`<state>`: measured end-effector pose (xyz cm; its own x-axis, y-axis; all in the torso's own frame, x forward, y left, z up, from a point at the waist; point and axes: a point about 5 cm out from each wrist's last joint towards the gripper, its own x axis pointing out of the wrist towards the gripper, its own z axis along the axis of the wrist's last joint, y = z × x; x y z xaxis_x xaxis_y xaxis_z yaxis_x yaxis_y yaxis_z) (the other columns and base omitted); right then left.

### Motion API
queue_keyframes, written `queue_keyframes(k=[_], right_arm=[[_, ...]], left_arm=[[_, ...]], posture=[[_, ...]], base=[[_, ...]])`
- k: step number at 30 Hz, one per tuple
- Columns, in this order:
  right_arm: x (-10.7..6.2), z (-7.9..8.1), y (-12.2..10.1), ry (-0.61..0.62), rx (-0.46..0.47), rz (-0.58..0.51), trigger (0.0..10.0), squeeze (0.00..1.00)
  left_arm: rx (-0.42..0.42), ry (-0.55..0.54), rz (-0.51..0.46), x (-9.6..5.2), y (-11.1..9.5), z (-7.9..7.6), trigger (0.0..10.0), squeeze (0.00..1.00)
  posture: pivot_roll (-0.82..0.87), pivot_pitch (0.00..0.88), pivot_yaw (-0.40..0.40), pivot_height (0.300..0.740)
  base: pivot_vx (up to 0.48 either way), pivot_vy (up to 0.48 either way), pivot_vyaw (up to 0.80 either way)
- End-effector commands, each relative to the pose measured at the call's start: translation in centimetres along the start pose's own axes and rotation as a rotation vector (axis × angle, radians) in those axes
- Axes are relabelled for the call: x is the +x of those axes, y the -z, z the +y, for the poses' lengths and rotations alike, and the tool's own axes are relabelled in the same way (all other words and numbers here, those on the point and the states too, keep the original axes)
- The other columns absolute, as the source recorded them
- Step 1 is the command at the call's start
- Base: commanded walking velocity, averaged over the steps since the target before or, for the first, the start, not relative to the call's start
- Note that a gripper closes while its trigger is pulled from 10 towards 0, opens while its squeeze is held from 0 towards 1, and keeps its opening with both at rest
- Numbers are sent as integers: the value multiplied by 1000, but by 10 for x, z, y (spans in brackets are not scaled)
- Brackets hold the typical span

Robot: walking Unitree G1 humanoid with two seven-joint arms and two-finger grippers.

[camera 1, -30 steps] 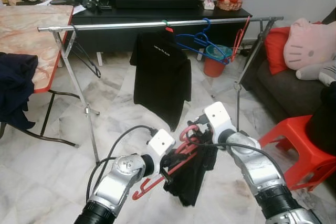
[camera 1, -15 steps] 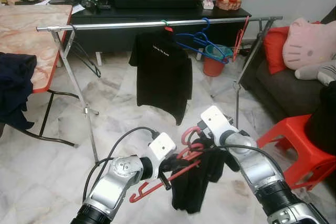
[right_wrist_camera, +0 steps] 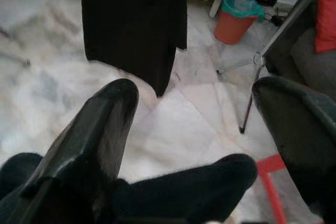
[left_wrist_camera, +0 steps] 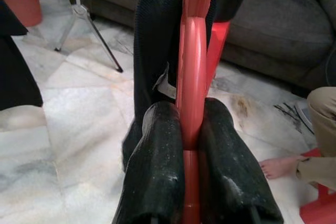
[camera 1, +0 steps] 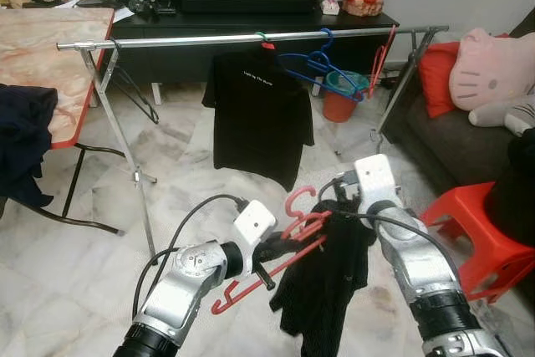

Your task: Hang hanger

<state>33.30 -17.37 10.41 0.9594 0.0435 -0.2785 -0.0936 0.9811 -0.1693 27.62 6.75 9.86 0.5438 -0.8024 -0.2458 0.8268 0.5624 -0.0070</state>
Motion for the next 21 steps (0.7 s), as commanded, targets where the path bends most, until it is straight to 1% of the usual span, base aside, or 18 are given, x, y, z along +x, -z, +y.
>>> queue_keyframes(k=[1, 2, 3, 4, 5, 8, 9, 10, 11, 12, 14, 15, 16, 17, 18, 21], right_arm=[[-3, -4, 2, 11, 49, -21, 10000, 0], [-3, -1, -2, -2, 79, -59, 10000, 0], [-3, -1, -2, -2, 79, -59, 10000, 0], [-3, 2, -8, -18, 118, -105, 10000, 0], [-3, 4, -11, -25, 132, -122, 10000, 0], [-3, 4, -12, -29, 139, -132, 10000, 0], [-3, 7, -18, -49, 158, -165, 10000, 0], [-3, 7, -18, -49, 158, -165, 10000, 0], [-5, 12, -31, -85, 192, -242, 10000, 0], [-6, 13, -37, -91, 221, -280, 10000, 0], [-7, 12, -41, -91, 250, -313, 10000, 0], [-8, 10, -45, -95, 282, -348, 10000, 0], [-8, 9, -47, -96, 290, -357, 10000, 0], [-9, 9, -51, -105, 317, -380, 10000, 0], [-11, 10, -60, -127, 357, -427, 10000, 0], [-14, 11, -71, -159, 385, -477, 10000, 0]], left_arm=[[36, -74, -116, -2, -23, 12, 10000, 0], [35, -89, -119, -1, -22, 13, 10000, 0], [35, -89, -119, -1, -22, 13, 10000, 0], [32, -112, -122, 0, -21, 15, 10000, 0], [31, -121, -123, 0, -21, 15, 10000, 0], [31, -126, -123, 0, -20, 16, 10000, 0], [28, -130, -121, 1, -19, 16, 10000, 0], [28, -130, -121, 1, -19, 16, 10000, 0], [20, -126, -113, 2, -15, 14, 10000, 0], [14, -123, -109, 2, -14, 13, 10000, 0], [9, -122, -107, 2, -12, 12, 10000, 0], [4, -118, -106, 3, -11, 11, 10000, 0], [2, -117, -106, 3, -11, 11, 10000, 0], [-1, -112, -103, 3, -10, 10, 10000, 0], [-8, -102, -97, 4, -8, 9, 10000, 0], [-14, -93, -93, 5, -6, 8, 10000, 0]], posture=[[-35, 0, -133, 740], [-34, 0, -133, 740], [-34, 0, -133, 740], [-33, 0, -131, 740], [-33, 0, -131, 740], [-33, 0, -131, 740], [-31, 0, -132, 740], [-31, 0, -132, 740], [-32, 0, -132, 740], [-32, 0, -132, 740], [-31, 0, -134, 740], [-30, 0, -135, 740], [-30, 0, -135, 740], [-30, 0, -135, 740], [-30, 0, -135, 740], [-35, 0, -134, 740]], base=[[0, 0, 0], [0, 0, 0], [0, 0, 0], [0, 0, 0], [0, 0, 0], [0, 0, 0], [0, 0, 0], [0, 0, 0], [0, 0, 0], [0, 0, 0], [0, 0, 0], [0, 0, 0], [0, 0, 0], [0, 0, 0], [0, 0, 0], [0, 0, 0]])
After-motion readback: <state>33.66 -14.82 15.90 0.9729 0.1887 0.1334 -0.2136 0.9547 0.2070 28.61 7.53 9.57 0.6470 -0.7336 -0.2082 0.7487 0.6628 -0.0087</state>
